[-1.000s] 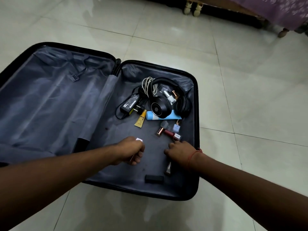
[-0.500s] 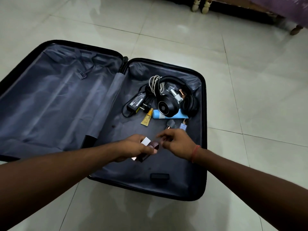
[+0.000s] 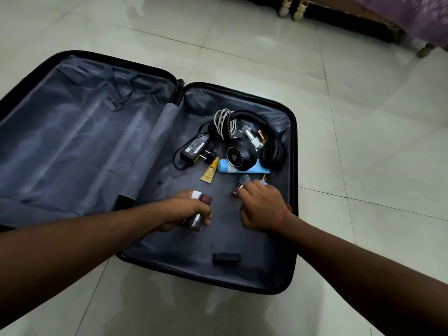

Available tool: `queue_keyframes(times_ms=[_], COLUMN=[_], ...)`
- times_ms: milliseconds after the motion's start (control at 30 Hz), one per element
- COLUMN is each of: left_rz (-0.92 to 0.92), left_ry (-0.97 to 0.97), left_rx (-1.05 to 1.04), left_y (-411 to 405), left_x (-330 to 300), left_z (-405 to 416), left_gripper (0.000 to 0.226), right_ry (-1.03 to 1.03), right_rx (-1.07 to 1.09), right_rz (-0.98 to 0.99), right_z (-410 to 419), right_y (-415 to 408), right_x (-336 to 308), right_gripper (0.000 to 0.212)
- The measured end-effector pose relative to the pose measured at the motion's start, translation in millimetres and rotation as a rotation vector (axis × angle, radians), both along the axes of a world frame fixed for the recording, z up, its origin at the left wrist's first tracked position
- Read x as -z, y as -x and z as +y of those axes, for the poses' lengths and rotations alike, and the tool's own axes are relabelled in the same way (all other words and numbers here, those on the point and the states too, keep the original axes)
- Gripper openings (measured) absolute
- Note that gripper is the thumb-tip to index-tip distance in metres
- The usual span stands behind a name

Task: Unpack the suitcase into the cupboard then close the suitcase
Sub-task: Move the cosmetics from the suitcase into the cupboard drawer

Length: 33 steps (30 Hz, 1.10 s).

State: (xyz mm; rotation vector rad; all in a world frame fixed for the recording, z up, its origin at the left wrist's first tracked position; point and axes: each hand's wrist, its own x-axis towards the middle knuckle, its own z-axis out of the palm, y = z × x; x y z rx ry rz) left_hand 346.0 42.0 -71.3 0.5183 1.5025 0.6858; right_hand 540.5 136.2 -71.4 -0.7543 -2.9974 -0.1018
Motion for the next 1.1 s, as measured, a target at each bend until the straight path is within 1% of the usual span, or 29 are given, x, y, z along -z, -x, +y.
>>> queue_keyframes(times_ms=[67,100,167,200,300,367,433,467,500,533,567,600,633,667,733,833,900,933,967,1000,1033,1067,1100], left_rz=[0.064,0.093,0.110,0.100,0.064,0.052,0.019,-0.005,-0.028,-0.047,-0.062,-0.075,-0.089,-0.103,-0.109,-0.058,-0.012,0.012,0.030,0.040,0.045,0.049,0.055], left_ry=[0.018,0.025,0.031,0.030,0.021,0.015,0.005,-0.005,-0.018,-0.030,-0.041,-0.050,-0.053,-0.051,-0.045,-0.038,-0.038,-0.040,-0.046,-0.049,-0.048,-0.043,-0.038], left_rx=[-0.032,-0.050,-0.080,-0.097,-0.149,-0.172,-0.190,-0.201,-0.214,-0.231,-0.245,-0.253,-0.254,-0.246,-0.218,-0.236,-0.267,-0.280,-0.293,-0.304,-0.312,-0.319,-0.320], left_y=[1,1,2,2,1,1,2,2,2,2,1,1,0,0,0,3,6,8,9,11,13,14,14], left_x=[3,4,8,9,10,9,8,7,8,8,7,6,6,6,5,7,8,9,10,12,13,14,16], left_z=[0,0,-1,-2,-2,-2,-2,-2,-1,-1,0,1,1,2,2,2,2,2,3,4,5,5,6], left_gripper=[0.018,0.019,0.023,0.025,0.031,0.029,0.027,0.026,0.026,0.026,0.026,0.024,0.022,0.021,0.023,0.032,0.026,0.021,0.019,0.019,0.020,0.021,0.021], right_ry=[0.084,0.153,0.197,0.190,0.171,0.209,0.346,0.462,0.630,0.843,1.063,1.250,1.378,1.451,1.526,1.567,1.621,1.621,1.493,1.202,0.878,0.613,0.425], right_rx=[0.329,0.439,0.489,0.493,0.494,0.477,0.535,0.608,0.699,0.781,0.838,0.848,0.819,0.782,0.734,0.739,0.785,0.809,0.797,0.708,0.563,0.434,0.339], right_rz=[-0.115,-0.187,-0.282,-0.297,-0.300,-0.292,-0.220,-0.146,-0.050,0.060,0.185,0.284,0.363,0.413,0.484,0.520,0.556,0.563,0.521,0.410,0.238,0.056,-0.080], right_z=[2,4,5,5,4,6,6,5,3,0,-4,-8,-12,-16,-23,-26,-25,-24,-21,-14,-5,5,12], right_y=[8,11,12,13,13,10,9,10,14,18,23,28,32,36,42,49,52,53,52,49,46,41,37], right_x=[-2,-2,3,7,13,14,13,12,9,6,2,-1,-5,-9,-12,-13,-12,-11,-8,-4,1,8,15], right_gripper=[0.037,0.041,0.043,0.041,0.033,0.032,0.032,0.026,0.015,0.012,0.019,0.021,0.017,0.014,0.012,0.020,0.022,0.023,0.022,0.021,0.024,0.027,0.027])
